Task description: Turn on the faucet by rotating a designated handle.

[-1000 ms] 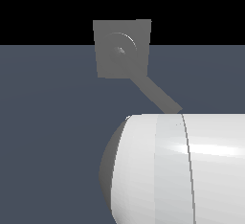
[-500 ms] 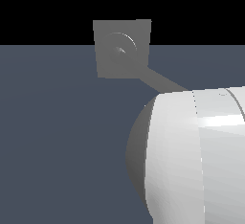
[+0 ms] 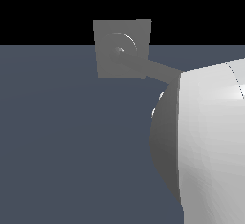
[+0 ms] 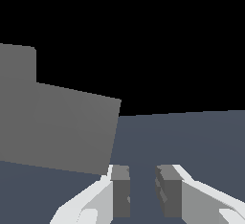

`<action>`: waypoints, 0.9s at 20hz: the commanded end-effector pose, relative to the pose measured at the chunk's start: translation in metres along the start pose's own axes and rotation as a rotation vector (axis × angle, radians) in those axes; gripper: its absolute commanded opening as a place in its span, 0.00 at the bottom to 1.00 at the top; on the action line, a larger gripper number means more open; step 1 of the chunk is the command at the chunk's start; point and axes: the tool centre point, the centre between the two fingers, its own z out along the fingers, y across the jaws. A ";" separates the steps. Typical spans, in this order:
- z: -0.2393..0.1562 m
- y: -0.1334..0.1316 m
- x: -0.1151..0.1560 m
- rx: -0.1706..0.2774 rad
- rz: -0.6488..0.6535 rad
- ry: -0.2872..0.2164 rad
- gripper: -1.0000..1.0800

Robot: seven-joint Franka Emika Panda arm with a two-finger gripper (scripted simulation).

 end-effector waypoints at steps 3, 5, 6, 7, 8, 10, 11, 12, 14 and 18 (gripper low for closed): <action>-0.003 -0.056 -0.013 0.324 0.006 -0.115 0.00; -0.008 -0.054 -0.020 0.316 0.006 -0.137 0.00; -0.007 -0.054 -0.017 0.317 0.006 -0.136 0.00; -0.006 -0.054 -0.013 0.317 0.006 -0.136 0.00; -0.006 -0.054 -0.009 0.317 0.006 -0.135 0.00; -0.004 -0.053 -0.002 0.317 0.006 -0.134 0.00; -0.004 -0.053 0.002 0.317 0.006 -0.133 0.00; -0.003 -0.052 0.005 0.318 0.006 -0.133 0.00; -0.002 -0.052 0.012 0.318 0.006 -0.131 0.00; 0.001 -0.051 0.026 0.319 0.006 -0.129 0.00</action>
